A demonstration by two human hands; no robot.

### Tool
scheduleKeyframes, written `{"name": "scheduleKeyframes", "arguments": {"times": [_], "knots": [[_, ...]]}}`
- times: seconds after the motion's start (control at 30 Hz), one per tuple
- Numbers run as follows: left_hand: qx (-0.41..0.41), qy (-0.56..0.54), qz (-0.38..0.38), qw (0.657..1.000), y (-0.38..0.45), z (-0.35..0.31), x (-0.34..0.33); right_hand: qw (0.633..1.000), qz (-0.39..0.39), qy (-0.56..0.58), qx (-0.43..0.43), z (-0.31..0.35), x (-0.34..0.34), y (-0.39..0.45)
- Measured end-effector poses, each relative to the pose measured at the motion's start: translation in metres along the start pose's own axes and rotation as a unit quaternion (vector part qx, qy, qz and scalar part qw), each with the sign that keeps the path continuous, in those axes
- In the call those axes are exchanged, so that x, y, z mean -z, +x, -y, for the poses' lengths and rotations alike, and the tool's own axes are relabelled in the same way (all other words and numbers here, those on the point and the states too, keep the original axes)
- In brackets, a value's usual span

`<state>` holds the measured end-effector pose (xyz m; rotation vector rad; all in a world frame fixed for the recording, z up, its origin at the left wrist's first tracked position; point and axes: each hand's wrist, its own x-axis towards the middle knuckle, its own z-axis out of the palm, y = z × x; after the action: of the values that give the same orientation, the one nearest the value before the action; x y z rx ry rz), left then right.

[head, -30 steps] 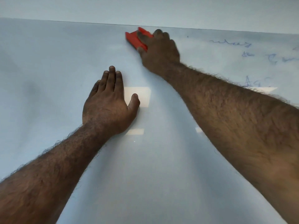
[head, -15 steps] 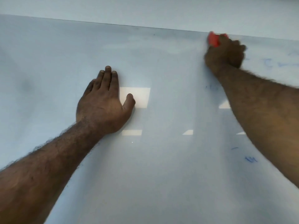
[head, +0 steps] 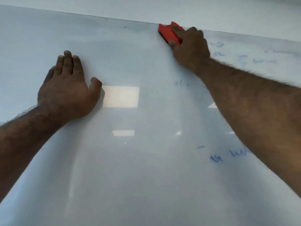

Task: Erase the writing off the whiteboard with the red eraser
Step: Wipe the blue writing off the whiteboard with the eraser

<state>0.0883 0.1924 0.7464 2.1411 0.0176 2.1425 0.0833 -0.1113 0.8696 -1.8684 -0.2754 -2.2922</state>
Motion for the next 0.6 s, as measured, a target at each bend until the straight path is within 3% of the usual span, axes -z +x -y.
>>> {"name": "scheduleKeyframes", "arguments": {"times": [0.17, 0.33, 0.43, 0.6], "knots": [[0.0, 0.004, -0.01, 1.0, 0.0, 0.0, -0.002, 0.979, -0.015, -0.067, -0.191, -0.125, 0.037, -0.026], [0.007, -0.004, -0.019, 1.0, -0.002, -0.001, -0.002, 0.95, -0.066, -0.055, -0.3, -0.109, 0.028, -0.013], [0.006, -0.003, -0.021, 1.0, -0.004, -0.002, -0.001, 0.969, -0.079, -0.02, -0.233, -0.052, 0.014, 0.007], [0.001, -0.005, -0.019, 1.0, -0.006, -0.002, -0.002, 1.0, -0.023, -0.003, -0.008, 0.069, -0.018, 0.025]]}}
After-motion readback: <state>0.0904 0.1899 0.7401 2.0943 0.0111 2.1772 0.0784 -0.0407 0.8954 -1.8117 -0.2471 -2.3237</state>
